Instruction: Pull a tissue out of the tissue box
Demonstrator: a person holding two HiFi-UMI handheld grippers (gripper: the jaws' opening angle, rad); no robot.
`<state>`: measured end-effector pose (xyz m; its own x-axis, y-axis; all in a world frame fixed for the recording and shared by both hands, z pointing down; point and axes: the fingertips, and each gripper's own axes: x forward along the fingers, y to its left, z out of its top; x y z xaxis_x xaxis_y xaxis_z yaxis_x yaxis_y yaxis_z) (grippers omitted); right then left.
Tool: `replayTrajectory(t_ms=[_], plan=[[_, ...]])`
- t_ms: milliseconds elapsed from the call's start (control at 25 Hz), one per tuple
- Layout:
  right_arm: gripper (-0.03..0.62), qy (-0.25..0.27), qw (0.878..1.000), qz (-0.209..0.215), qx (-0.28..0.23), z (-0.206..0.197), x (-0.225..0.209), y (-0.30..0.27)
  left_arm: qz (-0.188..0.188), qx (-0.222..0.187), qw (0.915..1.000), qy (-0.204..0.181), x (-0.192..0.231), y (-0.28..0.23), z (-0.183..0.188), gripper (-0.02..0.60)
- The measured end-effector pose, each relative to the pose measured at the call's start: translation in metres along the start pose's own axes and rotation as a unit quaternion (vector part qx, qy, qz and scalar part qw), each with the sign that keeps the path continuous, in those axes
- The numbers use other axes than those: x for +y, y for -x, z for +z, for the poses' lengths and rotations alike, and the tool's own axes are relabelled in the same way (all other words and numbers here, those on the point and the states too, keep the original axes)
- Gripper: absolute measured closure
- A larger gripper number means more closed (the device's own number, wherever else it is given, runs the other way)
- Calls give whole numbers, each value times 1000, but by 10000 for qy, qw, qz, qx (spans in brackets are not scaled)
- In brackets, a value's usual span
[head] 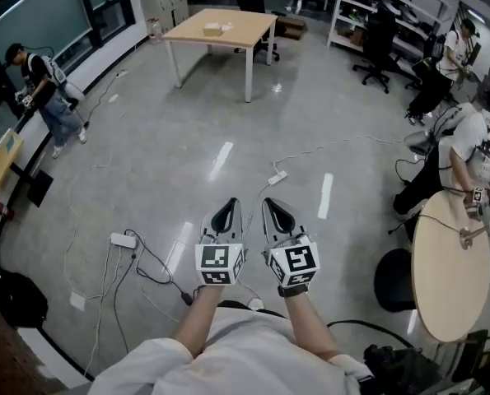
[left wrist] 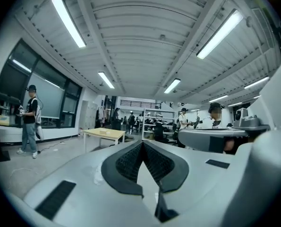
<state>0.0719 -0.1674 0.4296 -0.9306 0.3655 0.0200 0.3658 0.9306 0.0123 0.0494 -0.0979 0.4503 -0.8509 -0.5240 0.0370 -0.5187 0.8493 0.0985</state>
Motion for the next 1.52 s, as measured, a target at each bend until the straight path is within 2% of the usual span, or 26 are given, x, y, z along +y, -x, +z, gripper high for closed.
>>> replayTrajectory(t_ms=[160, 320, 440, 600, 760, 960, 1080, 1280, 1520], plan=[[592, -98, 9990, 431, -35, -2, 19, -24, 562, -96, 9984, -32, 34, 16, 6, 591], [593, -258, 9961, 837, 96, -16, 44, -56, 1007, -14, 9949, -19, 71, 30, -2, 591], [592, -265, 9932, 1117, 215, -30, 62, -79, 1223, 16, 9923, 172, 99, 37, -15, 591], [593, -226, 9900, 1356, 323, -47, 78, -121, 1424, -33, 9886, 490, 147, 20, -30, 591], [593, -99, 9912, 1278, 339, -50, 75, -184, 1289, 12, 9911, 329, 194, -24, -29, 591], [594, 193, 9923, 1226, 26, -14, 84, -278, 1078, -501, 9927, 211, 269, -64, 18, 591], [593, 207, 9915, 1287, -14, -8, 101, -323, 1068, -586, 9922, 262, 318, -81, 32, 591], [594, 213, 9862, 1623, 252, -31, 144, -377, 1191, -497, 9902, 527, 387, -91, 17, 591], [592, 185, 9835, 1769, 328, -39, 145, -439, 1198, -415, 9902, 589, 423, -129, 9, 591]])
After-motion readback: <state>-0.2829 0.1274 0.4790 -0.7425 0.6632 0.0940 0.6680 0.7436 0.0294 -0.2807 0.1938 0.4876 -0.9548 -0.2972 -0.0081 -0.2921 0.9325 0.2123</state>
